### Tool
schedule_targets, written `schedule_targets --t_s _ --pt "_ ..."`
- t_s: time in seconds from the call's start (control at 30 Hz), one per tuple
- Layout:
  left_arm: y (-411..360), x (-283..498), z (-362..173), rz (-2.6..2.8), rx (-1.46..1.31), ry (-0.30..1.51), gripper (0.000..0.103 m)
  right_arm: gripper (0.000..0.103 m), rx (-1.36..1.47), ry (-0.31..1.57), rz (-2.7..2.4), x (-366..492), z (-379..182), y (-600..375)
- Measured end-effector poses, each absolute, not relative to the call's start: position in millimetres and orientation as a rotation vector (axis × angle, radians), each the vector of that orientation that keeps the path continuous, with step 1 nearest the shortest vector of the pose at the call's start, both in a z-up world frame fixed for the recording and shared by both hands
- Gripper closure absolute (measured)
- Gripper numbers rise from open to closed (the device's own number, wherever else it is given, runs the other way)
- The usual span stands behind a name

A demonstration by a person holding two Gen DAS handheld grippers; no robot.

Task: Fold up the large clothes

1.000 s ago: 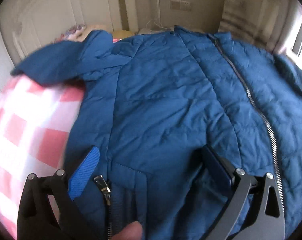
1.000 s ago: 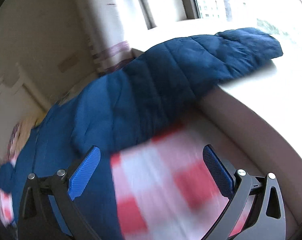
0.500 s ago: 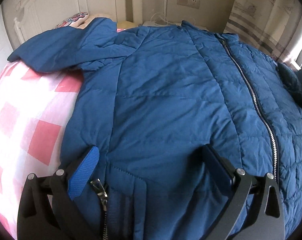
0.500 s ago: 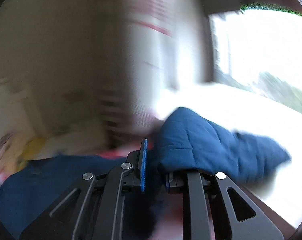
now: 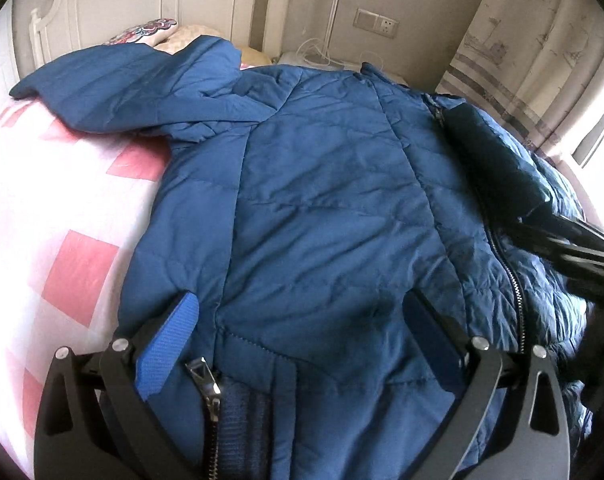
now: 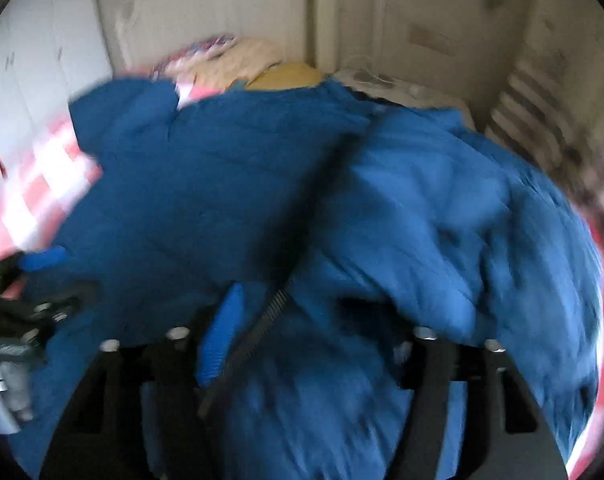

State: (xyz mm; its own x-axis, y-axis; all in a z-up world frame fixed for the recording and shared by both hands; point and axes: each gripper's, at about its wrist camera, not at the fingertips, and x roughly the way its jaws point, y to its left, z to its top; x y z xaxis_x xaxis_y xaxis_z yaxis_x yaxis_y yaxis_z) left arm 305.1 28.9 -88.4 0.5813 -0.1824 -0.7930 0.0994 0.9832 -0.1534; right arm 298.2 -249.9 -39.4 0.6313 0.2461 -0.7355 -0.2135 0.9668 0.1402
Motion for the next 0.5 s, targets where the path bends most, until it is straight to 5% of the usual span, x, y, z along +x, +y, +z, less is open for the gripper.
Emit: schedule_targets --t_s 0.2,0.4,0.43,0.5 --pt "32 306 -89 -0.173 -0.120 0.921 0.002 0.026 0.425 0.652 0.142 256 4 -360" --pt "34 304 -89 -0.179 -0.130 0.916 0.002 0.028 0.611 0.785 0.096 302 -39 -402" --pt "35 303 -88 -0.180 -0.133 0.916 0.002 0.030 0.591 0.821 0.078 305 -48 -400" --pt "36 302 -88 -0.182 -0.139 0.911 0.002 0.054 0.560 0.816 0.057 305 -50 -391"
